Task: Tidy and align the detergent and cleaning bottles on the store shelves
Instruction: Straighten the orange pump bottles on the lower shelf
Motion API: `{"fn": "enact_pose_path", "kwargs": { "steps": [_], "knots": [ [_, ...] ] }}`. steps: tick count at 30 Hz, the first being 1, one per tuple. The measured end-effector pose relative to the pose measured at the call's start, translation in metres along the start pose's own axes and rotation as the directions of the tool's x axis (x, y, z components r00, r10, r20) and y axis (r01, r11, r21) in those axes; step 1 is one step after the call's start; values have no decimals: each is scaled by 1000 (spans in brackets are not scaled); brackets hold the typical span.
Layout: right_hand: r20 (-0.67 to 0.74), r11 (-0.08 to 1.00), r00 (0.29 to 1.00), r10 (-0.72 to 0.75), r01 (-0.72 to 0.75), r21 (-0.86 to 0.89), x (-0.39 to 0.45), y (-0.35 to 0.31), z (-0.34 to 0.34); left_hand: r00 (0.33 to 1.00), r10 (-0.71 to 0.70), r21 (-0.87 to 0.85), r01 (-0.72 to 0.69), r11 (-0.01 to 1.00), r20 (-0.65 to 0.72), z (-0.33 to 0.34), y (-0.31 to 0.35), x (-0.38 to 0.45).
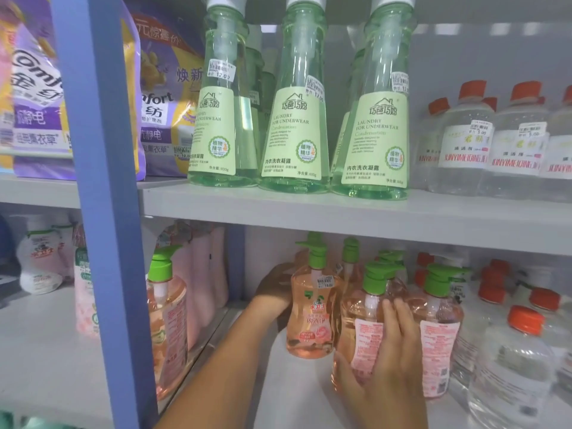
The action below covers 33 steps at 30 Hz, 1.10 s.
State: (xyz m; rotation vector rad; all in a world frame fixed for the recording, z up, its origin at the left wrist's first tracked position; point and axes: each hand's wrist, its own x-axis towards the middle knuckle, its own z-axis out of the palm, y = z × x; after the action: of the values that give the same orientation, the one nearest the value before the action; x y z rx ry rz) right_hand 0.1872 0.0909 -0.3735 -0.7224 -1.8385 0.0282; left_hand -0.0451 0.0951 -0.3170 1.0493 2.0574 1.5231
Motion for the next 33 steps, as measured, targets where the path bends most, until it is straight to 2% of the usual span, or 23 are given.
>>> {"fn": "enact_pose_path", "kwargs": {
  "steps": [2,5,8,10,12,13,15,16,17,20,22,24,26,27,28,29,31,33],
  "knots": [
    [4,999,1000,-31,31,28,2,2,0,998,40,132,-45,990,42,9,2,8],
    [41,998,999,-27,25,54,6,5,0,999,45,188,-39,981,-30,11,-3,13],
    [35,997,998,-48,45,68,8,4,-1,994,46,91,-37,995,-98,-2,-13,10],
    [21,996,999,-32,30,85,6,1,0,975,63,-23,-69,997,-211,-14,-23,8],
    [2,995,1000,-19,19,100,4,-3,1,935,69,5,-72,997,-347,-20,-30,3],
    [1,994,1000,-10,10,108,3,-4,1,923,33,58,-12,998,-384,-22,-35,3],
    [14,992,1000,13,-15,125,2,-4,0,916,-153,27,176,984,-372,-22,-41,1],
    [22,991,999,24,-27,129,2,-4,0,916,-212,23,234,972,-340,-21,-44,-2],
    [26,991,999,29,-32,126,2,-4,-1,918,-207,33,231,972,-337,-21,-48,1],
    [21,995,999,29,-31,91,2,-8,-1,891,-3,161,85,983,-453,-24,-42,4],
    [33,996,998,44,-46,75,1,-7,-1,854,206,279,-74,957,-479,-22,-38,7],
    [42,996,998,42,-45,75,1,-5,-2,805,287,338,-114,934,-520,-16,-31,5],
    [33,997,999,22,-24,79,2,-5,-2,790,317,366,-127,922,-524,-10,-22,2],
    [30,997,1000,11,-13,78,2,-5,-2,816,301,361,-123,924,-493,-8,-22,5],
    [28,997,1000,2,-4,77,3,-6,-1,792,309,386,-100,917,-527,-5,-28,12],
    [31,997,1000,-1,-1,74,4,-6,-2,831,222,300,-71,951,-510,-5,-28,13],
    [58,997,998,20,-24,78,6,-4,-3,861,67,183,30,983,-504,-8,-34,22],
    [88,994,995,40,-49,97,5,-4,-4,852,-24,12,36,999,-522,-6,-40,24]
  ]
}}
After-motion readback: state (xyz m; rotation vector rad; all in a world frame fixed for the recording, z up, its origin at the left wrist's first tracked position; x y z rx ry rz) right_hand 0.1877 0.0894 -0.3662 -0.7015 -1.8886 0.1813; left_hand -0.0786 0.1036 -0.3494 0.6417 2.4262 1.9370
